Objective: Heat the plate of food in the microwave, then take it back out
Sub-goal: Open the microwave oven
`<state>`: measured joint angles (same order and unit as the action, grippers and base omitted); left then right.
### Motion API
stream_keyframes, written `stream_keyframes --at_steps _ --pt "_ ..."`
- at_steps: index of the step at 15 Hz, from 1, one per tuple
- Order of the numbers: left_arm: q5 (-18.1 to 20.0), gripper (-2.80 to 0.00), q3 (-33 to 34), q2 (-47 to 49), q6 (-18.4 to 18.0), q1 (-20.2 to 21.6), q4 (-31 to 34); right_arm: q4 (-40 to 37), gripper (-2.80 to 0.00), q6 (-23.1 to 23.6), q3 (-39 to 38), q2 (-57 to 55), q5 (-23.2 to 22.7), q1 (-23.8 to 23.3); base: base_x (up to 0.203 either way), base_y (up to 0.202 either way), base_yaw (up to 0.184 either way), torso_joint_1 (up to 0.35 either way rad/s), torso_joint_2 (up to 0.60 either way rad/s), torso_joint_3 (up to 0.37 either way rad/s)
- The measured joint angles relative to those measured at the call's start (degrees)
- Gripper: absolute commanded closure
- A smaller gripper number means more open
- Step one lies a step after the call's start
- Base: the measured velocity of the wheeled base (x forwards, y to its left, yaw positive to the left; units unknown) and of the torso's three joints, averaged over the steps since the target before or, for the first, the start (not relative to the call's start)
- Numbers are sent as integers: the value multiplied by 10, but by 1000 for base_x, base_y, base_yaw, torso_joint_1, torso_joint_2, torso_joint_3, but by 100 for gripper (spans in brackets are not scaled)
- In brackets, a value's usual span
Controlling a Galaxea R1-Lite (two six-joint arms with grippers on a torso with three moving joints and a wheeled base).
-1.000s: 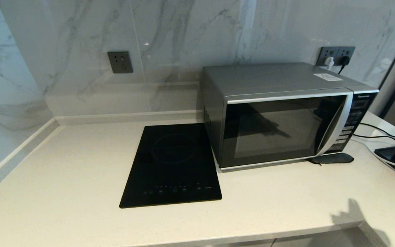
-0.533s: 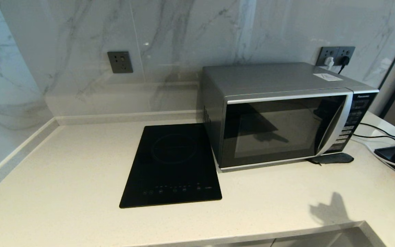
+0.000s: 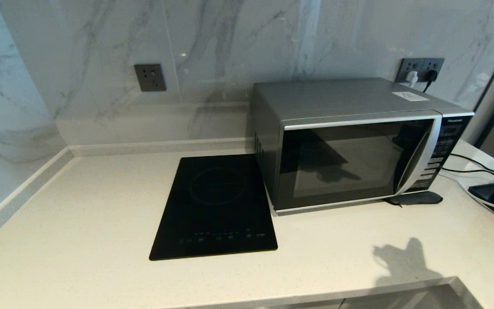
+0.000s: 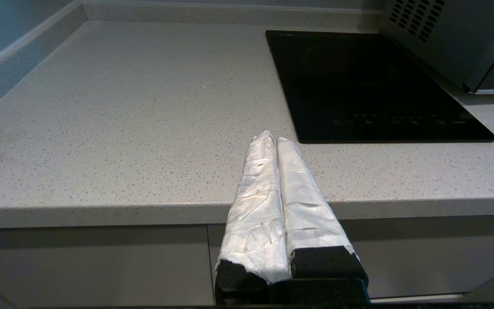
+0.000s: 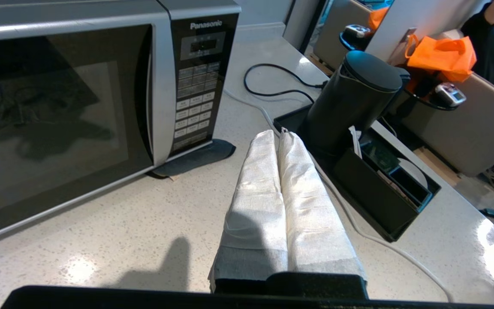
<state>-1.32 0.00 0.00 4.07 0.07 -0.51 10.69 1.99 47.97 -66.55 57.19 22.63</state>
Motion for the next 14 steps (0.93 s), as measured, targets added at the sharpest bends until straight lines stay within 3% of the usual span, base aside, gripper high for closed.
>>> stream_keyframes --at_steps 3,4,10,14 --pt "0 0 0 0 0 0 0 1 0 -1 -6 -11 6 0 0 0 0 0 0 0" --pt "0 0 0 0 0 0 0 4 -280 -2 -8 -15 8 0 0 0 0 0 0 0" --pt "0 0 0 0 0 0 0 64 -280 -4 -23 -60 25 -1 0 0 0 0 0 0" --pt "0 0 0 0 0 0 0 64 -280 -51 2 -113 57 -1 0 0 0 0 0 0"
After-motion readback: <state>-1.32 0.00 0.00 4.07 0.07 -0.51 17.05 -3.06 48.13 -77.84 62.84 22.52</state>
